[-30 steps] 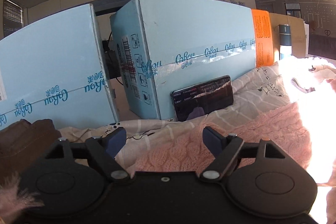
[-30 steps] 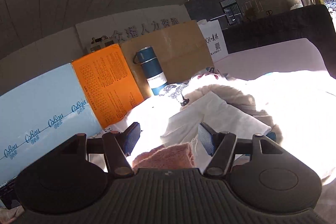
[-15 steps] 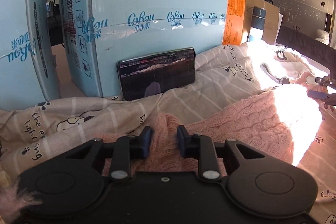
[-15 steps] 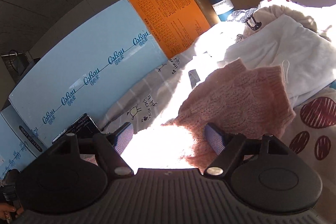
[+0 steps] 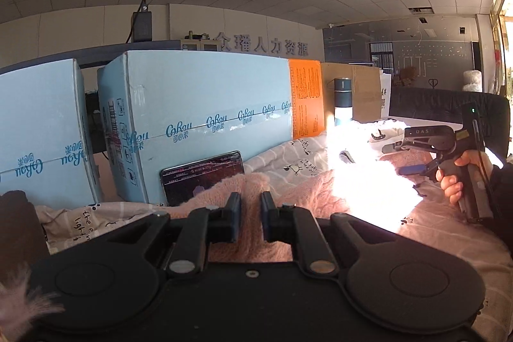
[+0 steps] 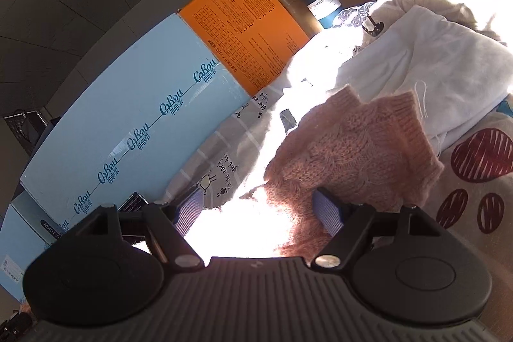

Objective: Fold clothes

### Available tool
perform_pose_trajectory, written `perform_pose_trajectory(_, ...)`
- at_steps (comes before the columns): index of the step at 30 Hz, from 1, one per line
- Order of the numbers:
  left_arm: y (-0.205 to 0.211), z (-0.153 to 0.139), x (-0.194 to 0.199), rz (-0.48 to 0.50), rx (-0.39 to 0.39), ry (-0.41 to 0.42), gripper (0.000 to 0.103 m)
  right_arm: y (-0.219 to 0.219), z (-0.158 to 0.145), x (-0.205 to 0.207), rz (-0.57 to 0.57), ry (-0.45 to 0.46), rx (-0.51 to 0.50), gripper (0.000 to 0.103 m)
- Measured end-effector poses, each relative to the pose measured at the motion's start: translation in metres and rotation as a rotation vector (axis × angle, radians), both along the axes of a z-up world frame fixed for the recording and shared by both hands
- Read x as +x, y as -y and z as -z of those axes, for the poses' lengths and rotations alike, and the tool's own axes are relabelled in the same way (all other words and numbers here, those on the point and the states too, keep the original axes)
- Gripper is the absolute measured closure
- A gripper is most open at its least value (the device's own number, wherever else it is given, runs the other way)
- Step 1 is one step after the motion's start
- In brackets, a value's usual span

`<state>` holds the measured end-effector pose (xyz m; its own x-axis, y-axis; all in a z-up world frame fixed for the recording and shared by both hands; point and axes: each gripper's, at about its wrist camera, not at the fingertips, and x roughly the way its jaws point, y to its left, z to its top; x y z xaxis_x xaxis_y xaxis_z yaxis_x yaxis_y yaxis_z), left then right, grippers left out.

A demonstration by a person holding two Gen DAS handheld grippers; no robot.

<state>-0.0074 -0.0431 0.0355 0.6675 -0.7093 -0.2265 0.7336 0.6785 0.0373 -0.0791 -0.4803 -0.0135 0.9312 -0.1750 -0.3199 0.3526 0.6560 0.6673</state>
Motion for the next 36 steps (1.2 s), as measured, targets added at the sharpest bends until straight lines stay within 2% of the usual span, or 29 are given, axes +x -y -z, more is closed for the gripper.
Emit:
perform_pose_trajectory(3, -0.007, 0.008, -0.022, 0.016, -0.013, -0.012, 0.089, 0.006, 0.003, -0.003, 0.006, 0.028, 0.059, 0.031)
perform_pose_trajectory(9, -0.015, 0.020, -0.048, 0.040, -0.025, -0.057, 0.090, 0.000, -0.004, 0.001, 0.029, -0.021, 0.042, 0.036)
perform_pose_trajectory(11, -0.017, 0.022, -0.053, 0.036, -0.026, -0.049, 0.090, -0.001, -0.008, 0.001, 0.041, -0.040, 0.062, 0.037)
perform_pose_trajectory(14, -0.021, 0.023, -0.058, 0.034, -0.036, -0.046, 0.090, -0.009, -0.014, 0.002, 0.049, -0.091, 0.085, 0.053)
perform_pose_trajectory(15, -0.022, 0.024, -0.059, 0.031, -0.034, -0.046, 0.090, -0.016, -0.017, 0.003, 0.032, -0.105, 0.069, 0.057)
perform_pose_trajectory(18, -0.020, 0.029, -0.062, 0.033, 0.010, -0.047, 0.090, -0.048, -0.025, 0.014, -0.063, -0.129, -0.014, 0.057)
perform_pose_trajectory(21, -0.017, 0.032, -0.066, 0.038, 0.063, -0.036, 0.086, -0.063, -0.023, 0.027, -0.119, -0.138, -0.018, 0.057)
perform_pose_trajectory(22, -0.017, 0.033, -0.069, 0.048, 0.078, -0.032, 0.077, -0.064, -0.022, 0.032, -0.116, -0.153, -0.012, 0.057)
perform_pose_trajectory(23, -0.017, 0.033, -0.071, 0.064, 0.095, -0.031, 0.061, -0.065, -0.020, 0.036, -0.113, -0.164, -0.005, 0.057)
perform_pose_trajectory(24, -0.016, 0.035, -0.072, 0.087, 0.117, -0.031, 0.051, -0.065, -0.019, 0.039, -0.110, -0.171, 0.001, 0.057)
perform_pose_trajectory(25, -0.014, 0.037, -0.072, 0.111, 0.144, -0.034, 0.038, -0.064, -0.017, 0.040, -0.109, -0.174, 0.012, 0.057)
perform_pose_trajectory(26, -0.010, 0.039, -0.071, 0.127, 0.176, -0.043, 0.034, -0.063, -0.015, 0.041, -0.106, -0.177, 0.025, 0.057)
perform_pose_trajectory(30, 0.008, 0.052, -0.052, 0.118, 0.313, -0.108, 0.034, -0.061, -0.014, 0.043, -0.105, -0.166, 0.062, 0.060)
perform_pose_trajectory(33, 0.008, 0.059, -0.037, 0.109, 0.319, -0.190, 0.041, -0.071, -0.016, 0.046, -0.152, -0.169, 0.037, 0.067)
perform_pose_trajectory(34, 0.006, 0.059, -0.033, 0.096, 0.312, -0.201, 0.060, -0.076, -0.016, 0.048, -0.165, -0.176, 0.014, 0.070)
perform_pose_trajectory(35, 0.003, 0.057, -0.032, 0.074, 0.298, -0.196, 0.075, -0.081, -0.016, 0.050, -0.175, -0.183, -0.011, 0.079)
perform_pose_trajectory(36, -0.001, 0.053, -0.029, 0.050, 0.275, -0.195, 0.079, -0.086, -0.016, 0.052, -0.185, -0.190, -0.037, 0.092)
